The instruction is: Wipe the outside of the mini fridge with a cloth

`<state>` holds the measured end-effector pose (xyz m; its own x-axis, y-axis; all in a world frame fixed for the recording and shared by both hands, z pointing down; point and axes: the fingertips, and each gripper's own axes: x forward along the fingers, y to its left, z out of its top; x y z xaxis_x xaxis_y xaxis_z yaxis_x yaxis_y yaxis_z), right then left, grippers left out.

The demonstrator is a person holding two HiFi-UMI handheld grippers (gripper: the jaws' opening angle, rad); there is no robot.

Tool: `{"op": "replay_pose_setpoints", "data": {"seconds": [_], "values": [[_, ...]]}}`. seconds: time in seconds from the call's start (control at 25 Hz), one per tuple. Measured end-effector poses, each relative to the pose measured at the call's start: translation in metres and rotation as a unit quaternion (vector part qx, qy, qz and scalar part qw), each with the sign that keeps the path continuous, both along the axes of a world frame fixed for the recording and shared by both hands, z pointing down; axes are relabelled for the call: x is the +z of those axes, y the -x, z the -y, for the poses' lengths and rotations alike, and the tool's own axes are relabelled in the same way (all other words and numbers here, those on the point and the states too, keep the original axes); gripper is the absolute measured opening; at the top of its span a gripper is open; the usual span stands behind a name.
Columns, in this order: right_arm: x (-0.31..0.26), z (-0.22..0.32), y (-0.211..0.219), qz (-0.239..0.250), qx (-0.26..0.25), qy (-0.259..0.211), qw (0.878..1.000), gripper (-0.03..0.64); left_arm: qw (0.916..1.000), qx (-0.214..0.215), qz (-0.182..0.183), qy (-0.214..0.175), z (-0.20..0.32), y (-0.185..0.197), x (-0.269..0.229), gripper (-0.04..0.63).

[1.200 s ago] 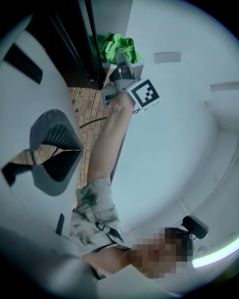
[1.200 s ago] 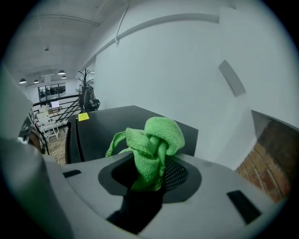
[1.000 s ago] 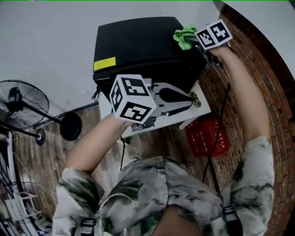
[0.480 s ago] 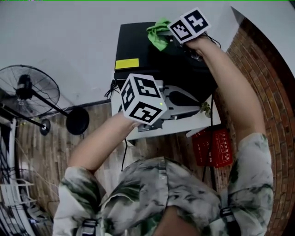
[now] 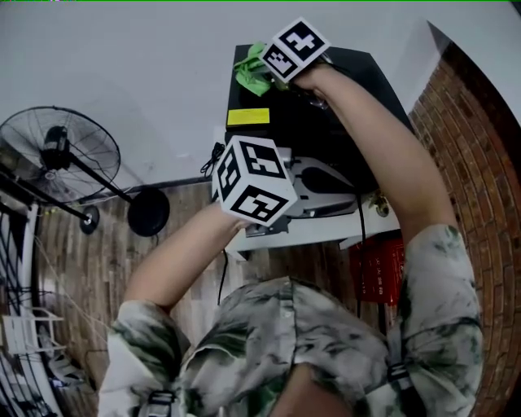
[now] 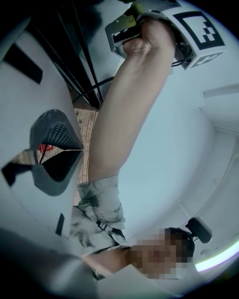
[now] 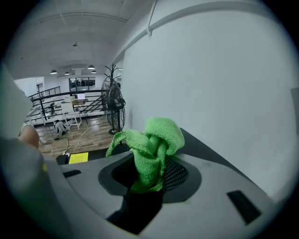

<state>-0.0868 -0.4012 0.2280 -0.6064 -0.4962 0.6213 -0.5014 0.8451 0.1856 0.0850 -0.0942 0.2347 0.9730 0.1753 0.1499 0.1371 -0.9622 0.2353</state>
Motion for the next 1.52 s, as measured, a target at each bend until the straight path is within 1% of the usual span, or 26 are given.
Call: {"op": "replay_pose_setpoints", "data": {"seconds": [0.2, 0.4, 0.72, 0.88, 1.0, 1.12, 1.2, 1.32, 1.52], "values": [[0.007, 0.014, -0.052, -0.007, 0.043, 0.004, 0.999, 0.15, 0.9999, 0.013, -0.005, 0.001, 0.001, -0.006, -0.001, 0.028], [0.005, 0.023, -0.122, -0.01, 0.093, 0.005, 0.996, 0.15, 0.9996, 0.028, -0.008, 0.0, -0.002, -0.021, -0.005, 0.028], [0.003, 0.032, -0.253, -0.026, 0.194, 0.003, 0.981, 0.15, 0.9984, 0.057, -0.008, 0.002, -0.01, -0.048, -0.006, 0.028], [0.003, 0.033, -0.303, -0.033, 0.232, 0.002, 0.972, 0.15, 0.998, 0.062, -0.009, 0.003, -0.011, -0.058, -0.005, 0.028], [0.003, 0.033, -0.329, -0.037, 0.252, 0.002, 0.967, 0.15, 0.998, 0.063, -0.01, 0.002, -0.011, -0.065, -0.005, 0.028], [0.0, 0.034, -0.332, -0.035, 0.257, -0.001, 0.966, 0.15, 0.998, 0.062, -0.013, 0.0, -0.01, -0.07, -0.007, 0.028], [-0.008, 0.036, -0.317, -0.026, 0.244, -0.007, 0.969, 0.15, 0.9979, 0.062, -0.015, 0.0, -0.01, -0.072, -0.009, 0.028], [-0.022, 0.041, -0.273, -0.009, 0.208, -0.011, 0.978, 0.15, 0.998, 0.061, -0.014, -0.003, -0.008, -0.072, -0.012, 0.028], [-0.032, 0.044, -0.175, 0.012, 0.141, -0.012, 0.99, 0.15, 0.9986, 0.052, -0.012, -0.002, -0.007, -0.064, -0.011, 0.028]]}}
